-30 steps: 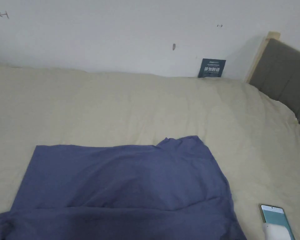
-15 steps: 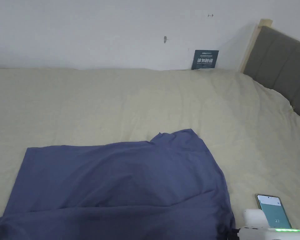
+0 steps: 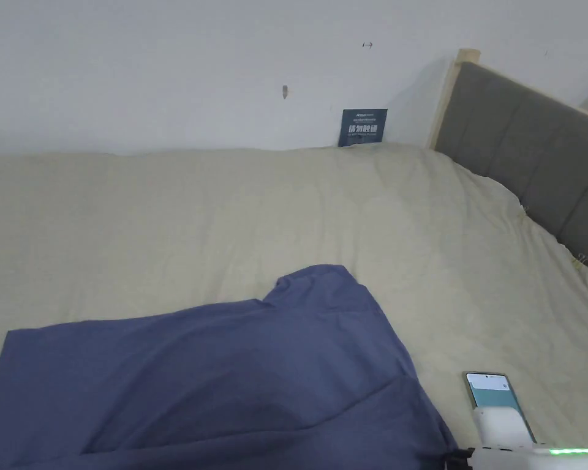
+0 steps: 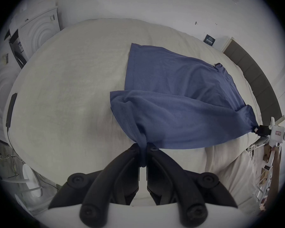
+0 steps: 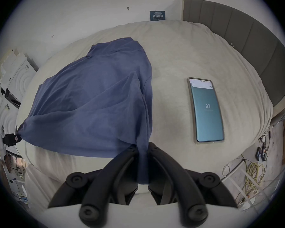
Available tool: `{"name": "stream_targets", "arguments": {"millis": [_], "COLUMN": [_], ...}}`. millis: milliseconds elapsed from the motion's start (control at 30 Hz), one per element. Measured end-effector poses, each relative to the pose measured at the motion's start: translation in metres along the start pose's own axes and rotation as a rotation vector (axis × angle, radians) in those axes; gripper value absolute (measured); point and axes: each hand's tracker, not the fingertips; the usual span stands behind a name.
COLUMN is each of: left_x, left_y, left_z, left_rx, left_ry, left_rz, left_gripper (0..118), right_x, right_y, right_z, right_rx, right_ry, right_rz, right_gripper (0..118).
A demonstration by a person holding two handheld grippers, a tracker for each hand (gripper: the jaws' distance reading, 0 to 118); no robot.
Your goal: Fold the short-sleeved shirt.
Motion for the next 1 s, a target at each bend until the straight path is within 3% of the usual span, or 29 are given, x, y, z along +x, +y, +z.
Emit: {"name": "stream_targets", "arguments": {"millis": [267,333,367,433,467,500,633,833,933,1000], "left_x": [-0.002,-0.005,-0.005,-0.007,-0.009,-0.011,-0.013,0.003,0.023,0.037], "left_y": [-0.043,-0.048,-0.049,-0.048,-0.048,-0.048,-0.038,-0.005,0.016,0.029], "left_z": [0.012,0.009,0.008,0.007,0.007,0.007,0.027,0.045,0.048,0.042], "left_rx": [-0.047,-0.061,-0.063,-0.067,-0.062,-0.058,0.026,0.142,0.188,0.211], "left_ry": [0.003,-0.011,-0.019,0.002,0.011,0.011,-0.042,-0.053,-0.047,-0.03], "left_rz": [-0.001,0.012,0.03,0.057,0.072,0.083,0.14,0.113,0.066,0.036], "left_gripper": [7,10,26,71,96,101,99,94,77,48], "right_x": [0.012,0.014,0.016,0.017,0.018,0.021,0.023,0.0,-0.019,-0.035], "right_y": [-0.04,-0.046,-0.047,-0.047,-0.047,-0.046,-0.033,0.005,0.023,0.036], "right_z": [0.016,0.011,0.009,0.008,0.01,0.016,0.039,0.071,0.076,0.072], "right_rx": [-0.038,-0.041,-0.041,-0.041,-0.03,-0.006,0.067,0.187,0.239,0.246], "right_ry": [0.011,0.018,0.026,-0.001,-0.004,0.008,0.024,0.099,0.147,0.169], "right_rz": [-0.009,-0.018,-0.035,-0.043,-0.044,-0.055,-0.103,-0.067,-0.026,0.004], "right_gripper": [13,19,42,95,105,105,105,105,103,91]}}
